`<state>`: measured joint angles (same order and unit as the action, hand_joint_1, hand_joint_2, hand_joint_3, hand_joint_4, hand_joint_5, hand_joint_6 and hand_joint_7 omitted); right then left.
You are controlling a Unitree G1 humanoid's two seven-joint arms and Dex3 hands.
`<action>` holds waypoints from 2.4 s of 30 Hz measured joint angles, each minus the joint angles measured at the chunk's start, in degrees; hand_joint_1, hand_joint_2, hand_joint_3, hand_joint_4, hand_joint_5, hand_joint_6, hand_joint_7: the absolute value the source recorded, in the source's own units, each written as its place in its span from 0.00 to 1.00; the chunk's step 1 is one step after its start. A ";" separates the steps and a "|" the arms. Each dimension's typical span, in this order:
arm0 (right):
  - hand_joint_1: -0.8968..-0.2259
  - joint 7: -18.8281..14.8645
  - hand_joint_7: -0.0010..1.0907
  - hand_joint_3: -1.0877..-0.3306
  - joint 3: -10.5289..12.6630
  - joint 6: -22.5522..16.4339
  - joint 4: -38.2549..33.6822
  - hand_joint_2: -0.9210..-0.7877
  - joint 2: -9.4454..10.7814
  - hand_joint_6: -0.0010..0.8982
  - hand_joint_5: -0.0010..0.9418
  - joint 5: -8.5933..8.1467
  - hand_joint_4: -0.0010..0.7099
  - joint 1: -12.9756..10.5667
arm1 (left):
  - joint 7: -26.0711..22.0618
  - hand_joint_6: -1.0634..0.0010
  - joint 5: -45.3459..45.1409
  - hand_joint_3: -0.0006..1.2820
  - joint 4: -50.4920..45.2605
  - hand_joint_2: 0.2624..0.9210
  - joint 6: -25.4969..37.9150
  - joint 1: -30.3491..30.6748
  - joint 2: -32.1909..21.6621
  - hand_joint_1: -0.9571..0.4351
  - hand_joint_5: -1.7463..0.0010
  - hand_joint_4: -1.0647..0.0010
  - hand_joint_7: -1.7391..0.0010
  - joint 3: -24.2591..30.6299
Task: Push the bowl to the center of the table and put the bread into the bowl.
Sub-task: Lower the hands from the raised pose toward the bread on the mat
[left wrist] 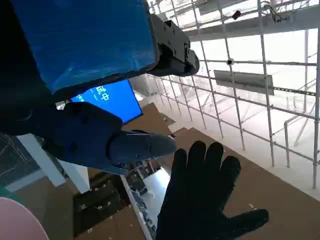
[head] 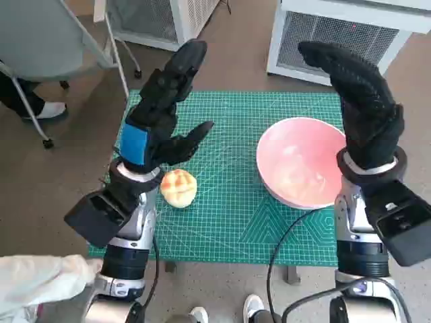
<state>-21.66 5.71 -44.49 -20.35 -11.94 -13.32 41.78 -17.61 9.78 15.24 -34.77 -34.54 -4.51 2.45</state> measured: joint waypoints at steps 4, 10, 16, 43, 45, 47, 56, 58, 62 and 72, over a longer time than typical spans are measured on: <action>0.48 0.01 0.28 0.43 0.00 -0.01 0.02 0.00 0.00 0.23 0.00 0.04 0.37 -0.10 | 0.01 0.69 0.00 0.28 -0.20 1.00 0.29 0.15 0.02 0.35 1.00 0.72 0.91 0.00; 0.47 0.04 0.28 0.43 0.02 -0.05 0.07 0.00 0.00 0.23 0.00 0.20 0.37 -0.30 | 0.05 0.70 0.00 0.28 -0.67 1.00 0.53 0.44 0.17 0.35 1.00 0.72 0.90 0.00; 0.47 0.20 0.28 0.43 0.09 -0.19 0.15 0.00 0.00 0.23 0.00 0.43 0.37 -0.45 | 0.21 0.70 -0.05 0.28 -0.79 1.00 0.59 0.82 0.28 0.35 1.00 0.72 0.90 0.00; 0.50 6.48 0.28 0.42 12.53 -8.02 -15.59 0.00 -8.49 0.21 0.00 2.26 0.35 -2.43 | 1.02 0.71 -0.18 0.28 -0.63 1.00 -0.01 1.59 0.25 0.36 1.00 0.71 0.90 0.66; 0.50 8.32 0.28 0.42 13.95 -8.91 -20.01 0.00 -9.49 0.21 0.00 2.52 0.35 -2.43 | 0.85 0.71 0.02 0.28 -0.48 1.00 -0.14 1.73 0.21 0.36 1.00 0.72 0.90 0.76; 0.51 10.24 0.28 0.42 15.03 -9.56 -24.33 0.00 -10.51 0.21 0.00 3.04 0.35 -2.44 | 0.54 0.71 0.18 0.28 -0.35 1.00 -0.19 1.82 0.18 0.36 1.00 0.72 0.89 0.85; 0.56 17.37 0.19 0.30 16.84 -8.65 -41.51 0.00 -13.90 0.20 0.00 5.36 0.33 -2.41 | -0.22 0.71 1.79 0.28 -0.20 1.00 0.02 1.86 0.15 0.36 1.00 0.72 0.89 1.32; 0.57 18.41 0.18 0.28 16.80 -7.44 -44.11 0.00 -14.03 0.20 0.00 5.65 0.32 -2.42 | -0.24 0.71 1.83 0.28 -0.21 1.00 0.20 1.87 0.13 0.37 1.00 0.72 0.89 1.45; 0.58 18.68 0.14 0.27 16.91 -4.17 -47.93 0.00 -13.74 0.21 0.00 5.41 0.29 -2.41 | -0.23 0.71 1.81 0.28 -0.26 1.00 0.47 1.93 0.12 0.36 1.00 0.72 0.89 1.60; 0.60 17.79 0.10 0.31 17.60 4.25 -52.54 0.00 -10.59 0.23 0.00 4.17 0.23 -2.23 | 0.04 0.71 1.54 0.27 -0.72 1.00 0.57 2.53 -0.36 0.36 1.00 0.72 0.89 2.19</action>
<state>-3.86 23.31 -40.23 -72.89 -22.53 -9.15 39.55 -17.57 11.32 14.52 -34.20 -32.01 -4.87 4.64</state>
